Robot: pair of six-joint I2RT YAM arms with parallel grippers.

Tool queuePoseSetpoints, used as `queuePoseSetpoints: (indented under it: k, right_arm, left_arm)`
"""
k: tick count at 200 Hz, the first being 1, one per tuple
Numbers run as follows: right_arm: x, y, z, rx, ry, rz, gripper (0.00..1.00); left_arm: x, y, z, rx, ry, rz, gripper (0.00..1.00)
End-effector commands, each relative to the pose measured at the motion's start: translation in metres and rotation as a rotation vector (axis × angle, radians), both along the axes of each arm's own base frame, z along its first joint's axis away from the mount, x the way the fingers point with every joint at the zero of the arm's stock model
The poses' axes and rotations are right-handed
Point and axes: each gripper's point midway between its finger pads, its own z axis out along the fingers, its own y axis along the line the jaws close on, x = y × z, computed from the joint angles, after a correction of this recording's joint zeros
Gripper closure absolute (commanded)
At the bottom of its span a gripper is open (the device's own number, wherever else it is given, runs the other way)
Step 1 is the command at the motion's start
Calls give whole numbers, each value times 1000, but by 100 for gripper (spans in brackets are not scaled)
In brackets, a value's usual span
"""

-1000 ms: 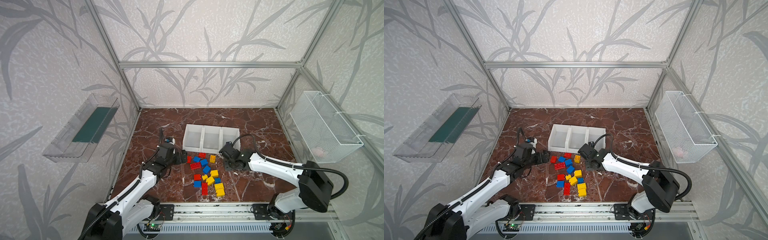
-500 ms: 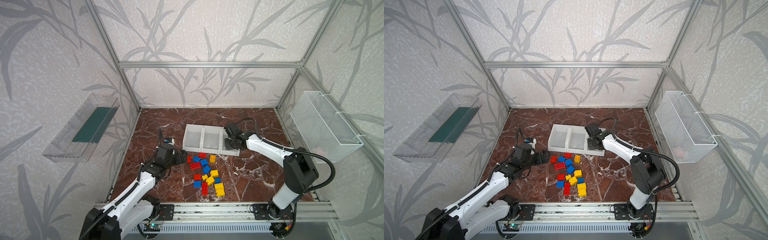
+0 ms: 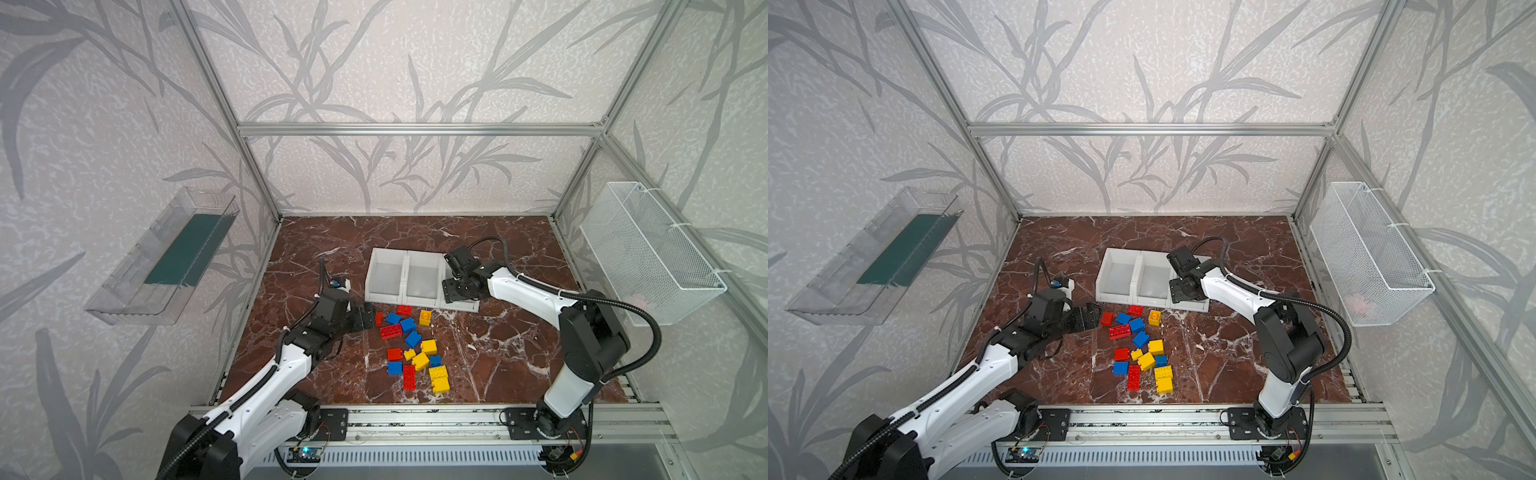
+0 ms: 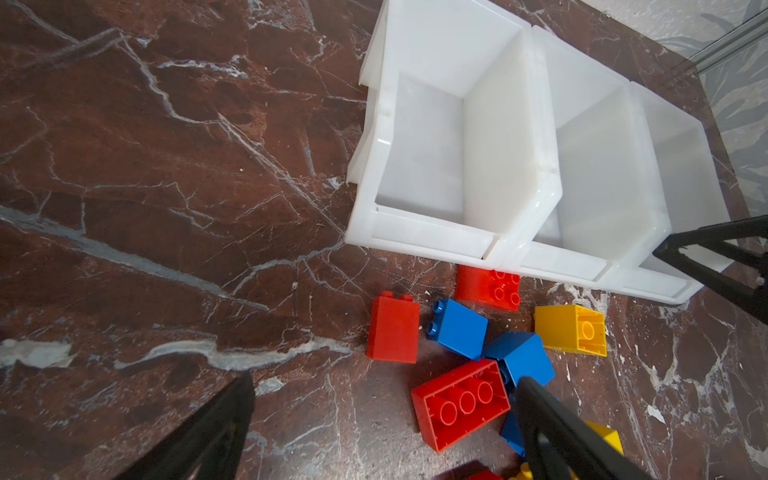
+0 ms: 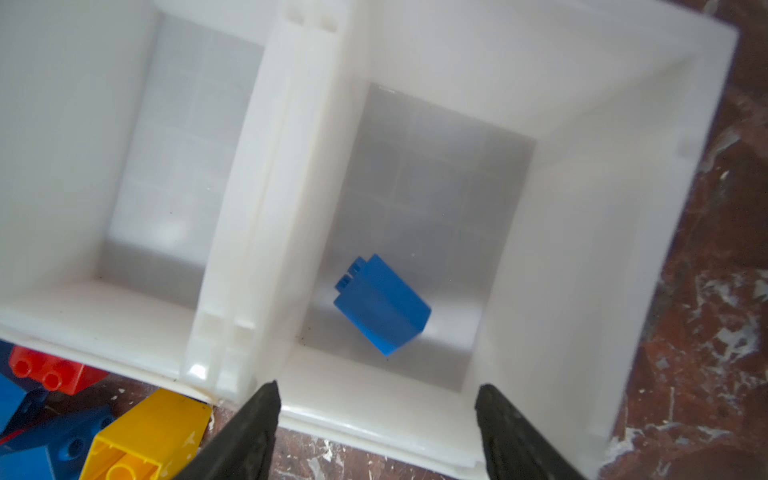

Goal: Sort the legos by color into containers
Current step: 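Grasp a yellow brick with the left gripper while the right gripper withdraws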

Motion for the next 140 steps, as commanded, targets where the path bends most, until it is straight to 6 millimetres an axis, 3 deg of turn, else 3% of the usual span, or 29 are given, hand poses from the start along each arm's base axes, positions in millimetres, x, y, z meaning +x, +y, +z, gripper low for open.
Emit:
queuePoseSetpoints:
  k: [1,28,55,110,140]
  right_arm:
    - [5,-1,40,25,-74,7,21]
    - [-6,-8,67,60,-126,-4,21]
    - [-30,-21,76,104,-140,-19,21]
    - [-96,-64,51,139,-90,-136,21]
    - [-117,-80,36,148,-75,-186,20]
  left_arm:
    - [-1,-4,1,0,3,-16,1]
    - [1,-22,6,16,5,-94,1]
    - [4,-50,10,59,7,-202,1]
    - [9,-119,-3,157,51,-401,4]
    - [11,-145,-21,207,128,-456,7]
